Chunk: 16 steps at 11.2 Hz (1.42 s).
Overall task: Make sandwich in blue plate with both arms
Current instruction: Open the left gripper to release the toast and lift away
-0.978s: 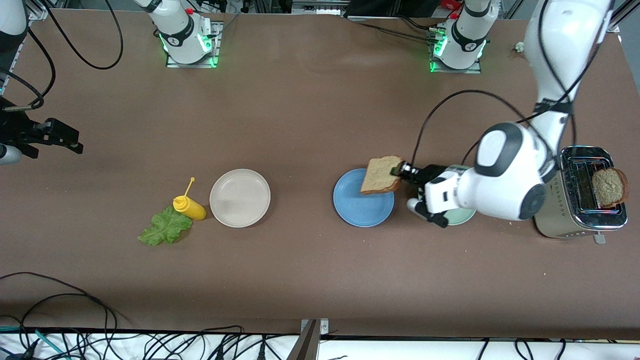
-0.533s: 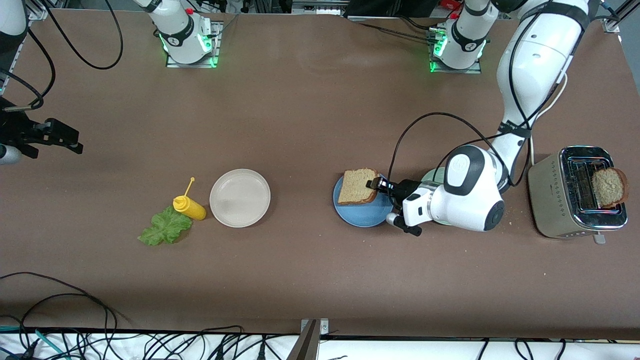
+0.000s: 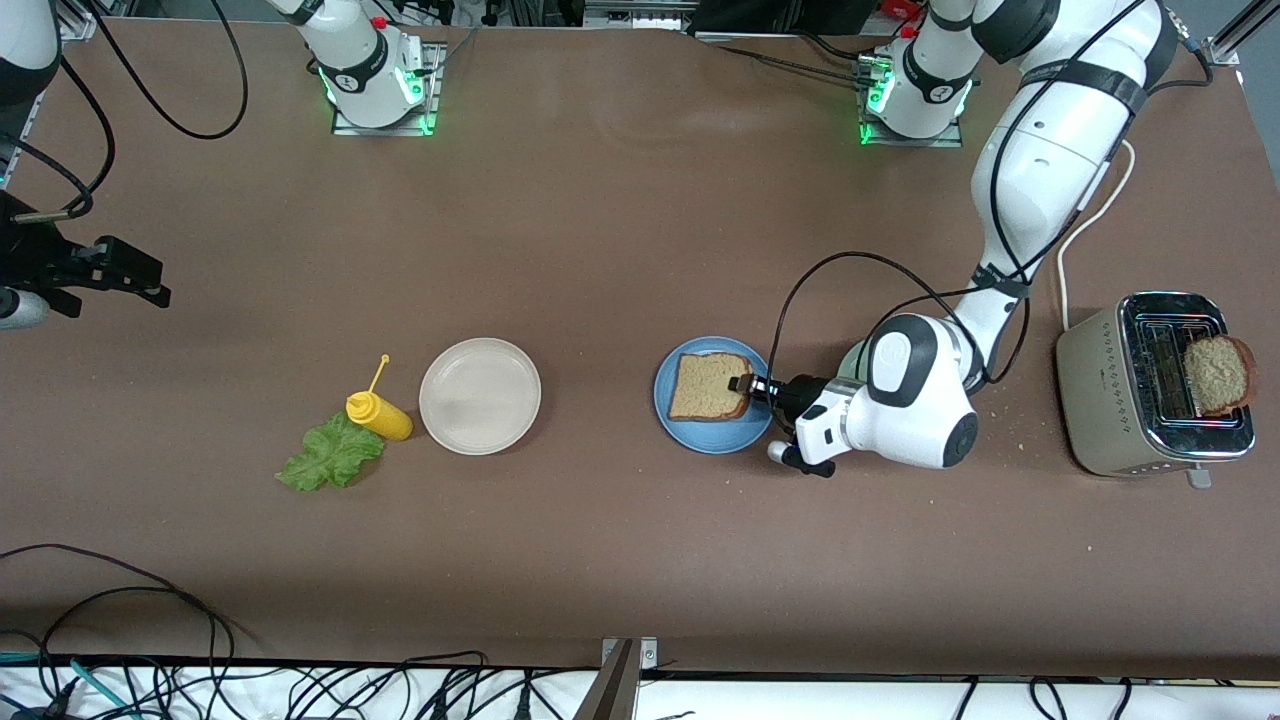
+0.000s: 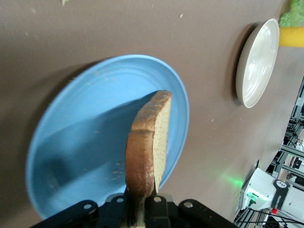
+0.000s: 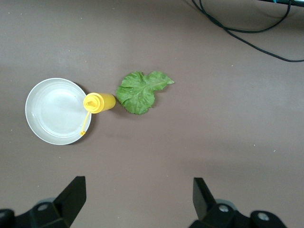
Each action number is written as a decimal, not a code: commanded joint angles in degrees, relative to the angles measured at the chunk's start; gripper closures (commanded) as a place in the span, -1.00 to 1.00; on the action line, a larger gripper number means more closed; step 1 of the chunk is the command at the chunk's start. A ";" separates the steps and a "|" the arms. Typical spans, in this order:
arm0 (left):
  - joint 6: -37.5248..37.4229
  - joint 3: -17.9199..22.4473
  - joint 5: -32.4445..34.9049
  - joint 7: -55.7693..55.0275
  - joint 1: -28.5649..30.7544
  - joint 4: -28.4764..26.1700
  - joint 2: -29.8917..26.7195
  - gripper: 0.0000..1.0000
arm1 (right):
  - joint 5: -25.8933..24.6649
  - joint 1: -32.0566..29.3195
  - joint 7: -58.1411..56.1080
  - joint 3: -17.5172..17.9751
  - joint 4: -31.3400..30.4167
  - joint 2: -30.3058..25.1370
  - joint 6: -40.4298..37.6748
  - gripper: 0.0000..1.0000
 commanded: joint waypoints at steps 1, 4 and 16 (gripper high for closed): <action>1.23 0.06 -4.66 1.50 -1.54 -2.73 -0.74 1.00 | 0.59 -0.28 0.29 0.33 1.12 0.18 -0.53 -1.00; 1.23 0.06 -7.66 1.50 -1.64 -4.49 -0.92 0.73 | 0.59 -0.37 0.11 0.33 1.12 0.18 -0.53 -1.00; -4.31 0.77 17.53 0.54 8.81 -6.52 -18.91 -1.00 | -0.20 -0.54 0.03 -0.11 1.04 0.97 -0.44 -1.00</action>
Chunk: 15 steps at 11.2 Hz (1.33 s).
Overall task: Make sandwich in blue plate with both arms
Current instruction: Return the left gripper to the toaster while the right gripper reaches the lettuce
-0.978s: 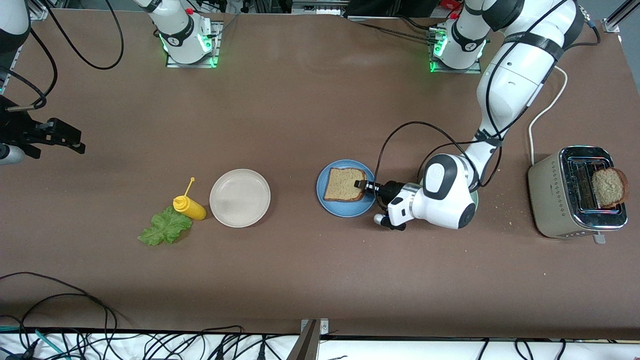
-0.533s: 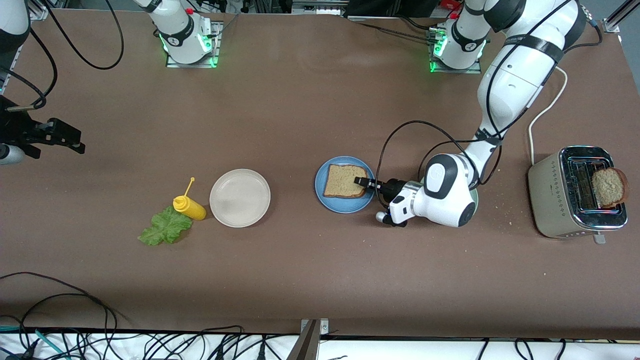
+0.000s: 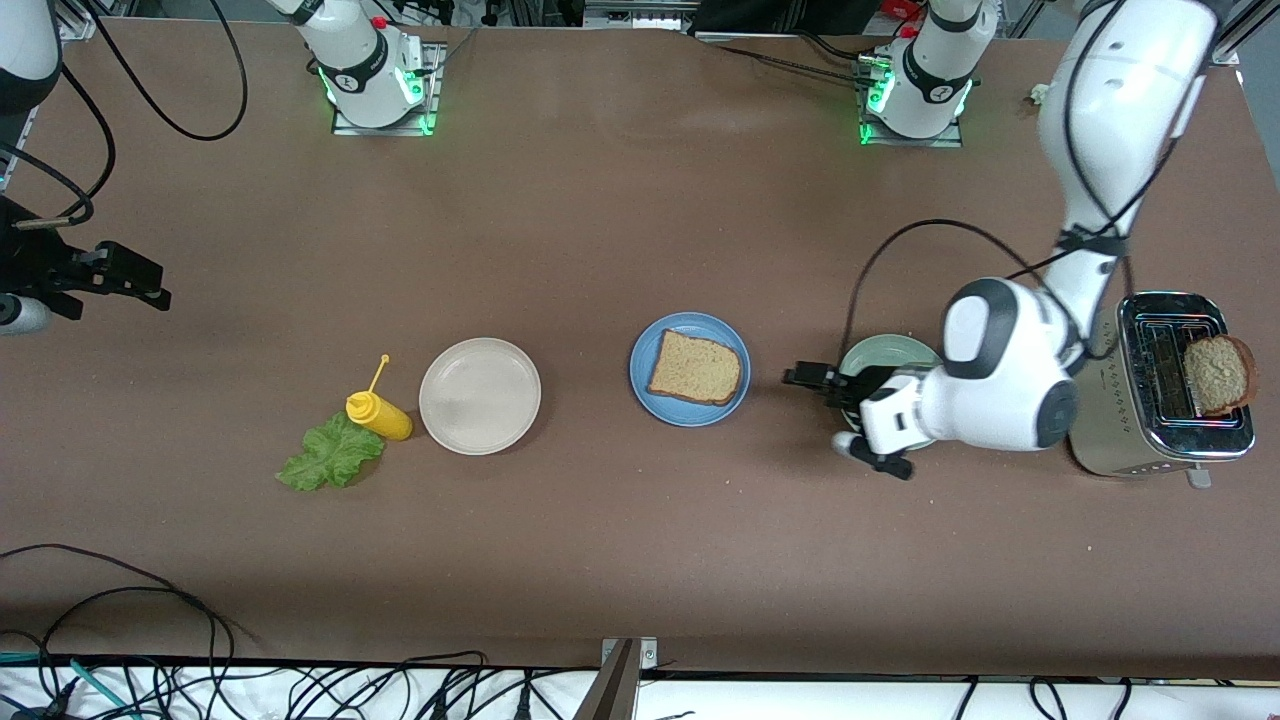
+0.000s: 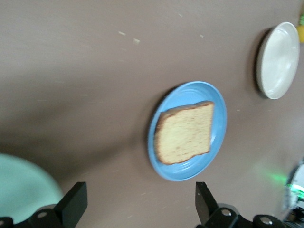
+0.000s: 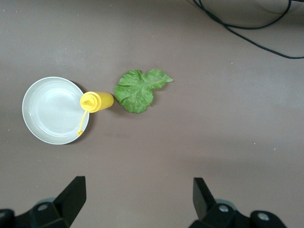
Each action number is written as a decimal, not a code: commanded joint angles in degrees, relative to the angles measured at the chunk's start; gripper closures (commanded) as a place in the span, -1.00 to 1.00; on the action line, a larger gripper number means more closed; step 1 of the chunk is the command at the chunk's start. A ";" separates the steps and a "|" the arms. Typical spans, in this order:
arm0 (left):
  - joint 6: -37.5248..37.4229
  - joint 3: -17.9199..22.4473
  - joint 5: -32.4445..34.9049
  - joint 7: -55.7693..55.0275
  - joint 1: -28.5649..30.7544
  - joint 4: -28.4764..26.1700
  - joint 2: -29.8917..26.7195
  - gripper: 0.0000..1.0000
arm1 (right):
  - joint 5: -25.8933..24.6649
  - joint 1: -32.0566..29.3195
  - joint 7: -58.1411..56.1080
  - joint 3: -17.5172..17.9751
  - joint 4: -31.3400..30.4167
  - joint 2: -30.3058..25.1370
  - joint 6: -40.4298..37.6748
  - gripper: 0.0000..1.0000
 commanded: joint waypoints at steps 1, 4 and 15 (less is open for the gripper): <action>-1.58 0.18 9.52 0.73 5.02 -1.97 -8.54 -1.00 | 0.17 -0.47 0.18 0.01 1.05 0.44 -0.24 -1.00; -1.85 0.10 21.47 1.09 10.30 -1.36 -13.20 -1.00 | 0.00 -0.47 0.18 0.01 1.13 5.34 3.61 -1.00; -14.05 -0.26 28.80 3.55 14.88 2.94 -27.98 -1.00 | -1.23 2.60 2.20 0.36 0.61 18.62 12.14 -1.00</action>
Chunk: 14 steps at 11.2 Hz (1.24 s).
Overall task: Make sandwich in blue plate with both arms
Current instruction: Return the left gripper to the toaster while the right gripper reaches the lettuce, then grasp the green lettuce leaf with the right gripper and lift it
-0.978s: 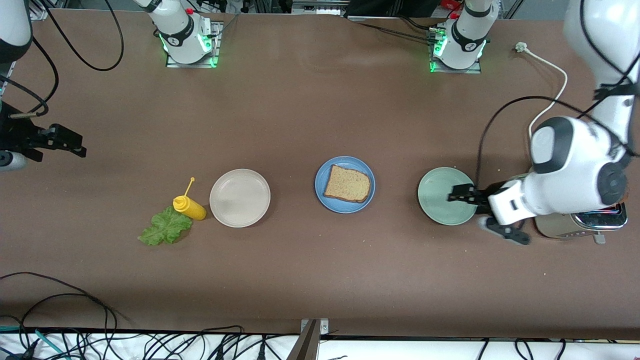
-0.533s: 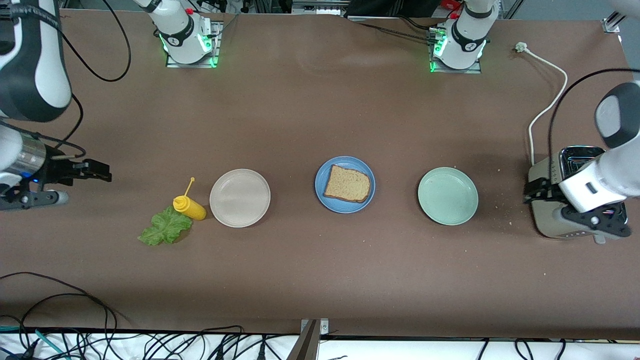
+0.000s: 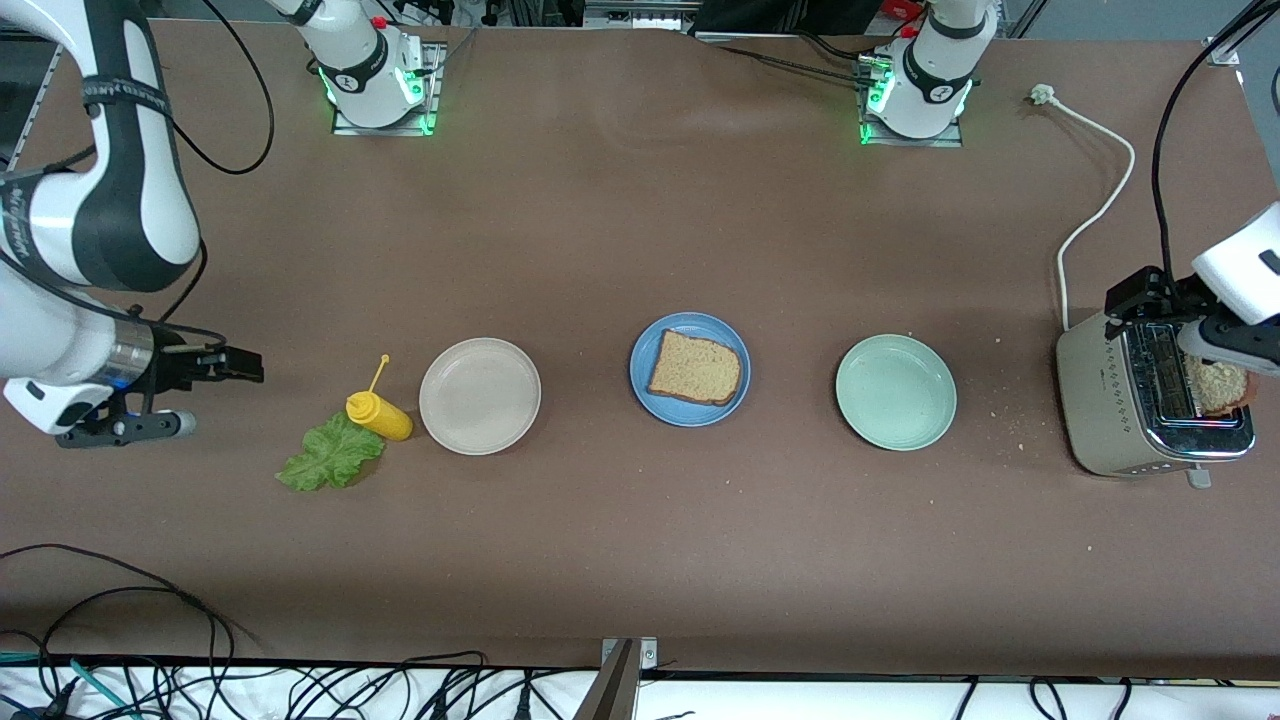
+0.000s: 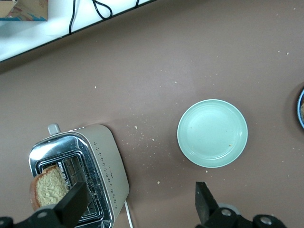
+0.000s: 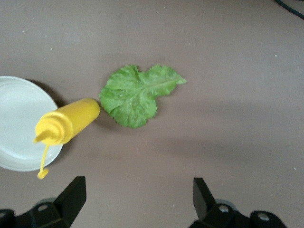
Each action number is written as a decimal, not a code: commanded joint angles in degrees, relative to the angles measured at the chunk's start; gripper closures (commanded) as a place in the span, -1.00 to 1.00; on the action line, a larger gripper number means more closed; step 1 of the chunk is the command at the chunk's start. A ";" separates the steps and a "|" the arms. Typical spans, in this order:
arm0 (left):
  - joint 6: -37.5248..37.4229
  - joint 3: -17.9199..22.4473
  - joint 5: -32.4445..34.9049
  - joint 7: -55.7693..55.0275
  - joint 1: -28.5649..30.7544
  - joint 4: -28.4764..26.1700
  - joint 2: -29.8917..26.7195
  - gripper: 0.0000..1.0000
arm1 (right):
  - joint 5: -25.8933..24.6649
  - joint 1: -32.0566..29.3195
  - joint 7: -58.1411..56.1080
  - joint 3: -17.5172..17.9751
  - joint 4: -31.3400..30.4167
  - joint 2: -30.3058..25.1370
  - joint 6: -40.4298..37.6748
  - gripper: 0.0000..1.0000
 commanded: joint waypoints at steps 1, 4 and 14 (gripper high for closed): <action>-3.25 0.01 -1.71 1.14 0.19 2.55 0.25 -1.00 | -0.78 1.10 1.21 0.10 0.60 3.53 3.91 -1.00; -6.94 13.89 -3.90 1.40 -13.17 1.51 -3.94 -1.00 | -1.39 1.10 1.92 -0.25 -6.21 5.47 14.93 -1.00; -2.56 23.48 -8.99 1.32 -23.19 -8.96 -11.18 -1.00 | -0.78 1.01 0.87 -0.25 -21.91 8.55 42.77 -1.00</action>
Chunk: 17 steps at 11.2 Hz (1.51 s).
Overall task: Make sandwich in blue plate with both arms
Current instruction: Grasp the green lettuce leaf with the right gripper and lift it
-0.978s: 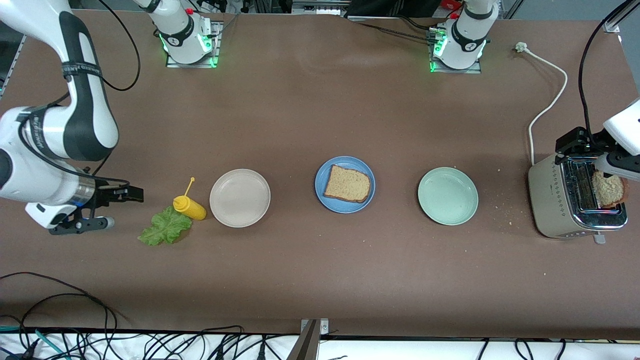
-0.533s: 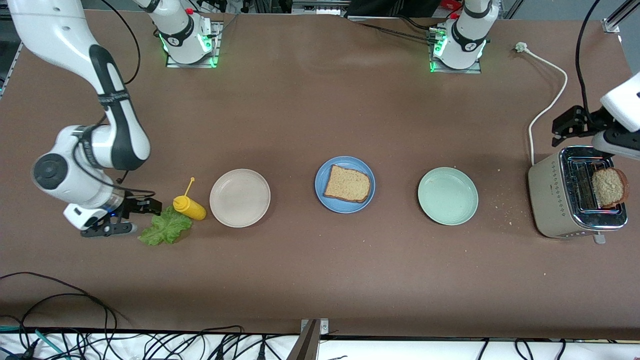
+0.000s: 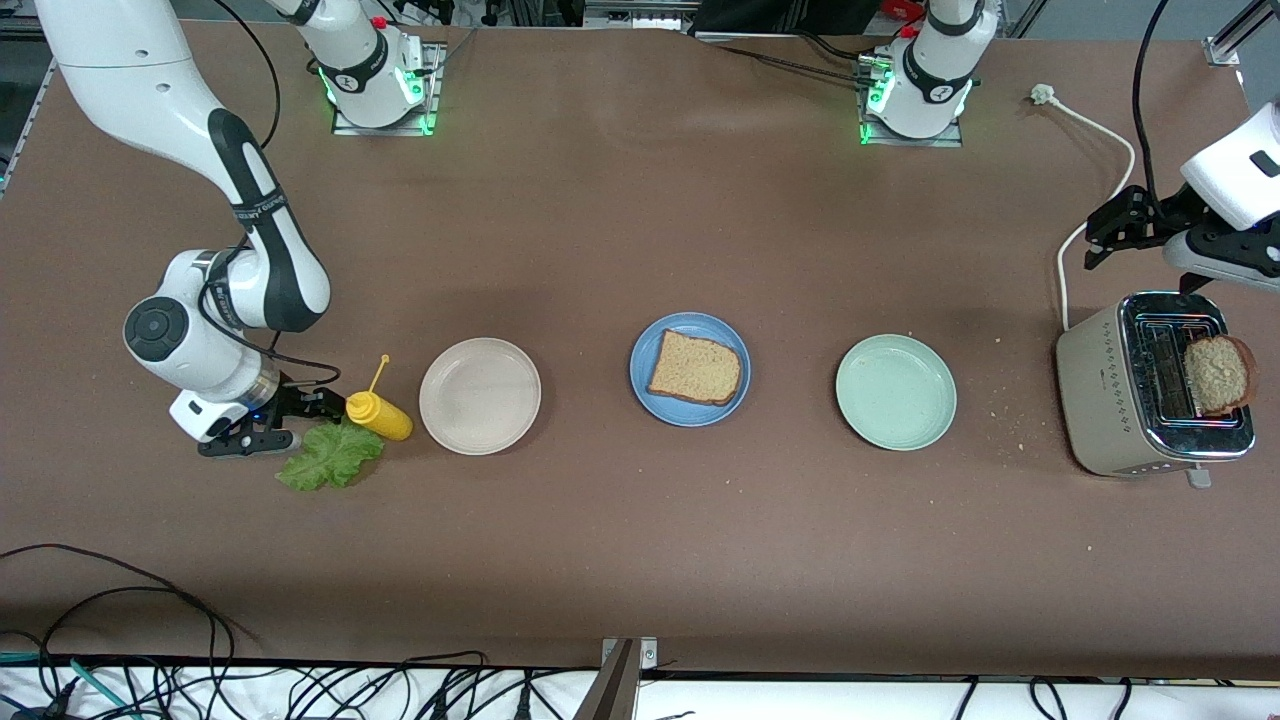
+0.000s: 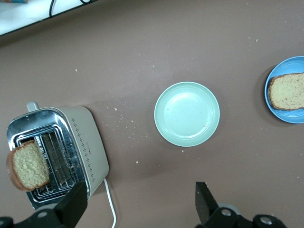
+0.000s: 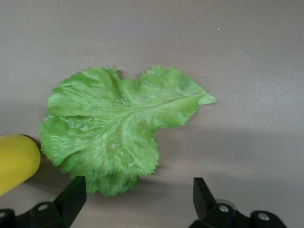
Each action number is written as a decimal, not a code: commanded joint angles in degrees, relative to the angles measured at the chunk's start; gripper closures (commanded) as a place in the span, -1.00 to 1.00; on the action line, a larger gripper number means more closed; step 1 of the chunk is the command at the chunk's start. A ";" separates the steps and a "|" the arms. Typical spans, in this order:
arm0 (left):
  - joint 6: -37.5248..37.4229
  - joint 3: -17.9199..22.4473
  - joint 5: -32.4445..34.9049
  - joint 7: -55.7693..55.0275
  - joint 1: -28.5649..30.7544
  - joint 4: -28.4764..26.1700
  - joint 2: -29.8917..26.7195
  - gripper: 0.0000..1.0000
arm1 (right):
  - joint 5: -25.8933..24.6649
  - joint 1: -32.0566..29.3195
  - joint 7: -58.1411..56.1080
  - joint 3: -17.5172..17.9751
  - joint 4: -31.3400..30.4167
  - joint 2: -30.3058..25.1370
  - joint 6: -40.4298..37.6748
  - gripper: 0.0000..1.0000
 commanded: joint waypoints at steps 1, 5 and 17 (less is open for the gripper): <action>0.19 0.56 -3.35 1.29 -0.27 -1.12 -0.80 -1.00 | -0.70 0.02 -0.07 0.09 0.78 0.85 3.01 -1.00; -2.36 0.91 -3.01 0.59 0.35 -0.86 -0.62 -1.00 | -0.62 -0.06 -0.25 0.09 2.46 5.85 9.68 -1.00; -2.72 0.73 -3.80 1.03 2.02 1.07 1.32 -1.00 | -0.44 0.38 -4.47 1.49 3.25 -1.14 -1.34 1.00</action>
